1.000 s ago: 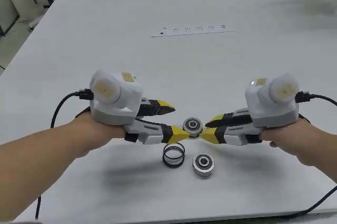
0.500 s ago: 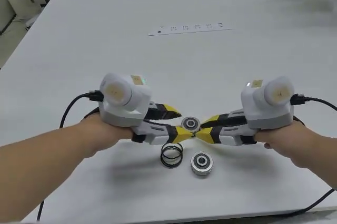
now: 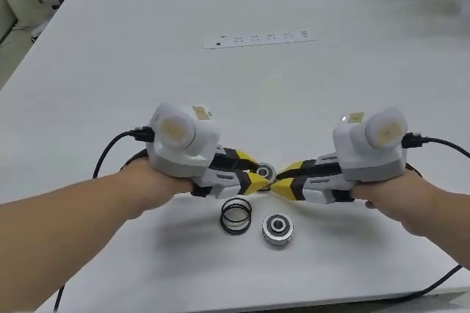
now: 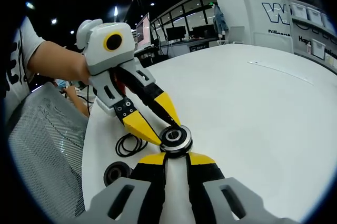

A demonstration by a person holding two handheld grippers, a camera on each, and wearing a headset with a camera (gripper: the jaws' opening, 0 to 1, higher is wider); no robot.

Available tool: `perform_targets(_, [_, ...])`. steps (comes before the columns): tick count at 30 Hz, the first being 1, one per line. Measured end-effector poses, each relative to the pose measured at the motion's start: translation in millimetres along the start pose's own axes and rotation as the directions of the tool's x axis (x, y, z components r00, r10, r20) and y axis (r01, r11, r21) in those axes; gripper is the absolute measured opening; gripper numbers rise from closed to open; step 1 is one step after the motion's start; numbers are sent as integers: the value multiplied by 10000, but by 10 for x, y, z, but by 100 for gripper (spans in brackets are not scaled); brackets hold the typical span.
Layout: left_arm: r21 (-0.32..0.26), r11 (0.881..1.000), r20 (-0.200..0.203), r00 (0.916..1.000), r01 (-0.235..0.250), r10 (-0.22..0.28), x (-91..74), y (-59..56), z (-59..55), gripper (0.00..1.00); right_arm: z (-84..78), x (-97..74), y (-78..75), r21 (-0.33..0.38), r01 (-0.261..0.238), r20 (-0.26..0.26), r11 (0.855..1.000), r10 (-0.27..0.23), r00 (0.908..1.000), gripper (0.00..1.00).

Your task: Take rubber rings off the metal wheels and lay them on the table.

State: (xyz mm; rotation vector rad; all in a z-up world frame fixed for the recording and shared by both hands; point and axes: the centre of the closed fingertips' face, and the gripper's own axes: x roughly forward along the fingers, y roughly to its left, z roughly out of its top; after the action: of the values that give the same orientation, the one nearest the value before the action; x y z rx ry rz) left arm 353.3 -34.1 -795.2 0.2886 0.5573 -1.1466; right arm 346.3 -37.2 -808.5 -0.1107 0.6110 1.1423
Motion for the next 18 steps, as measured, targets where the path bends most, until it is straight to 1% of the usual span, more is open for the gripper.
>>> perform_targets(2, [29, 9998, -13, 9998, -214, 214, 15, 31, 7, 15, -2, 1, -13, 14, 33, 33, 10000, -33, 10000, 10])
perform_targets(4, [3, 9996, -5, 9996, -270, 270, 30, 26, 12, 14, -1, 0, -15, 59, 62, 56, 10000, -62, 10000, 9])
perform_targets(9, [280, 9985, -20, 9989, -476, 477, 29, 29, 12, 14, 1, -3, -27, 250, 127, 116, 9996, -130, 9998, 7])
perform_targets(13, [195, 9978, 78, 9980, -629, 628, 20, 31, 20, 14, 4, -4, -19, 390, 127, 164, 9992, -134, 9998, 6])
perform_targets(15, [206, 9973, 107, 9975, -699, 697, 19, 30, 18, 14, -1, -8, -19, 410, 148, 136, 9990, -154, 9998, 4])
perform_targets(18, [282, 9964, 88, 9968, -798, 796, 20, 35, 18, 13, 0, -18, -39, 762, 168, 165, 9970, -181, 9997, 1])
